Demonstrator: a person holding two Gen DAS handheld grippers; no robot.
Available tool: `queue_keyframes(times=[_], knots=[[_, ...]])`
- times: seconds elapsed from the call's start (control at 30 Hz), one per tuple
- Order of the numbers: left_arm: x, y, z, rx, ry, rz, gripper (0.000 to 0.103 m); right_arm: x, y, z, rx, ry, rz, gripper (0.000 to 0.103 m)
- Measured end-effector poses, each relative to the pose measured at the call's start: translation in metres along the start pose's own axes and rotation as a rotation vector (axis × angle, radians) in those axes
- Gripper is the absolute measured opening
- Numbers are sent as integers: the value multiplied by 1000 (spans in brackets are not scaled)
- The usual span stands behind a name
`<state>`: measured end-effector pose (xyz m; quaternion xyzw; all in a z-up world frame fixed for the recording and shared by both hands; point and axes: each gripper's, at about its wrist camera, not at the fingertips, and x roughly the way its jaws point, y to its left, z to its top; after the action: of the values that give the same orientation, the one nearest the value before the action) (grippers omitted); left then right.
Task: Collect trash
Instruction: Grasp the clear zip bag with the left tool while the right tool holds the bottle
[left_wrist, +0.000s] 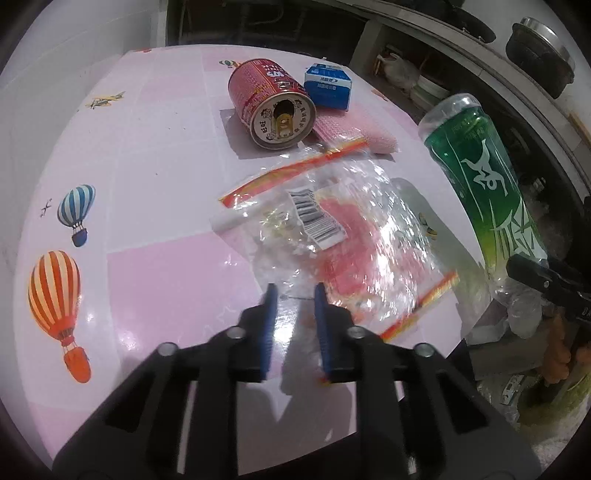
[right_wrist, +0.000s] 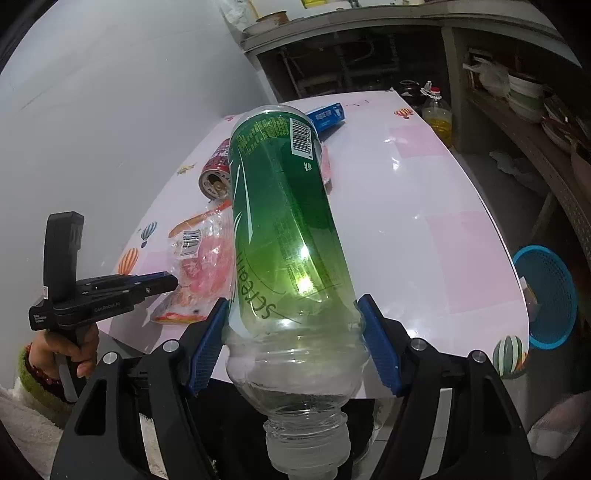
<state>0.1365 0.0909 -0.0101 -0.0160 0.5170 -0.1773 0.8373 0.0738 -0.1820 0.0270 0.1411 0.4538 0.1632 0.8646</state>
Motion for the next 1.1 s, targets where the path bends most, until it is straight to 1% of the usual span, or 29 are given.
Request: queue_keyframes(times=[0.17,0.37,0.77,1.1], knots=[[0,-4,-2,2,-10,0,11,-3,-4,-5,31,-6,-5,69],[-10,-10,-2,13,-32,-17,6,-5,-11,-7,60,-15,-15,69],[-19,-36,8,66,-81,-46,3,-8,-21,-6,103,-31,-37,69],[-22,-44,18,85,-113,-82,2,-14,-28,-10,135,-48,-56,69]])
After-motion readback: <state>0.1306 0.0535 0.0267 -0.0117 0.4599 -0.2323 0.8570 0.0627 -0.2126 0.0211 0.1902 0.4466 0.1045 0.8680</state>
